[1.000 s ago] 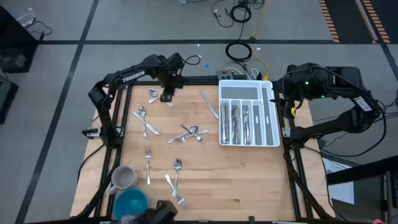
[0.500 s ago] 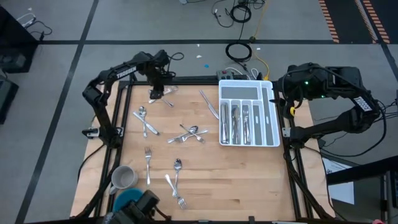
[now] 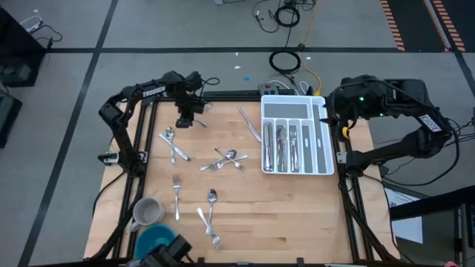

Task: Sort silverware
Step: Put the spoon into the silverware tray

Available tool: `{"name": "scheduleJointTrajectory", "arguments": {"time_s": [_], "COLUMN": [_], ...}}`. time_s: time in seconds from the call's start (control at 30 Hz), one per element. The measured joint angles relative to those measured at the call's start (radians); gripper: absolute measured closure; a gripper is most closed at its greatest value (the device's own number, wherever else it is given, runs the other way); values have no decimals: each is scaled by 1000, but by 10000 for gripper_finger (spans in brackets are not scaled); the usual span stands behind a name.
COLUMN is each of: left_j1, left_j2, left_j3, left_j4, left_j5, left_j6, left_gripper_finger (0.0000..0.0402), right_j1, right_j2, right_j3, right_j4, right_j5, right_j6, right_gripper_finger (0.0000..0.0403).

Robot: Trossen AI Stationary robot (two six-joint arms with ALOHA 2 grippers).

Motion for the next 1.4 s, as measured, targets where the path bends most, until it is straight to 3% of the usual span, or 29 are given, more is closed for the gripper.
{"name": "scheduleJointTrajectory", "arguments": {"time_s": [0.1,0.23,0.27,0.57,0.7,0.93,1.27,1.4], "left_j1": [0,-26,-35,-99,-100,-55,-14,-27], "left_j2": [0,0,0,-11,-11,-9,-8,-8], "left_j3": [0,0,0,0,0,0,-1,-39], "left_j4": [4,141,168,234,238,232,241,244], "left_j5": [-3,-254,-278,-247,-163,-119,-95,-135], "left_j6": [-4,-59,-80,-85,-58,-47,-47,4], "left_gripper_finger": [269,269,269,269,269,264,160,143], "right_j1": [0,0,0,0,0,0,0,0], "right_j2": [13,32,35,60,60,60,60,60], "right_j3": [0,0,0,0,0,0,0,0], "right_j4": [9,19,20,20,20,20,20,20], "right_j5": [0,0,0,-2,-1,-1,-1,-1], "right_j6": [11,29,35,92,104,107,136,140], "right_gripper_finger": [185,185,185,185,186,186,186,186]}}
